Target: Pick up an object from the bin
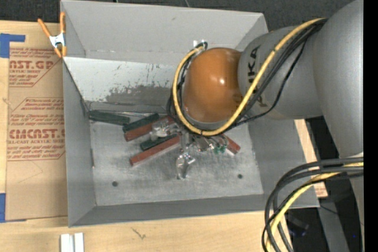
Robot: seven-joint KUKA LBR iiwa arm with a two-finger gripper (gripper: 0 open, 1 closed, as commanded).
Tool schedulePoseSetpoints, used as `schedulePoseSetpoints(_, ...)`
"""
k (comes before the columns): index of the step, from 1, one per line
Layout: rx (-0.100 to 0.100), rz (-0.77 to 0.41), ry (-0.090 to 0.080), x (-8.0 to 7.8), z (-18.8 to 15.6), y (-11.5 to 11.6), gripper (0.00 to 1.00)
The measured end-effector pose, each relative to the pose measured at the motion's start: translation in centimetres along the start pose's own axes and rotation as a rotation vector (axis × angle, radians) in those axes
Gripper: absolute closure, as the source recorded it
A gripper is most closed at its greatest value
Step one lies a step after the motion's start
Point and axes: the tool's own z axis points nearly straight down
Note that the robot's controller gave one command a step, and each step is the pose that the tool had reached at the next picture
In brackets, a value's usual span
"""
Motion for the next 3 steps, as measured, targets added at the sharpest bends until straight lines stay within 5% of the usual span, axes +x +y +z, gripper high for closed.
schedulePoseSetpoints(1, 0.001, -0.014, 0.002, -3.0, 3.2, -5.1, 1.0)
schedulePoseSetpoints(2, 0.001, -0.014, 0.002, -3.0, 3.2, -5.1, 1.0)
schedulePoseSetpoints(3, 0.003, -0.101, -0.007, -1.3, -14.3, -4.4, 1.0)
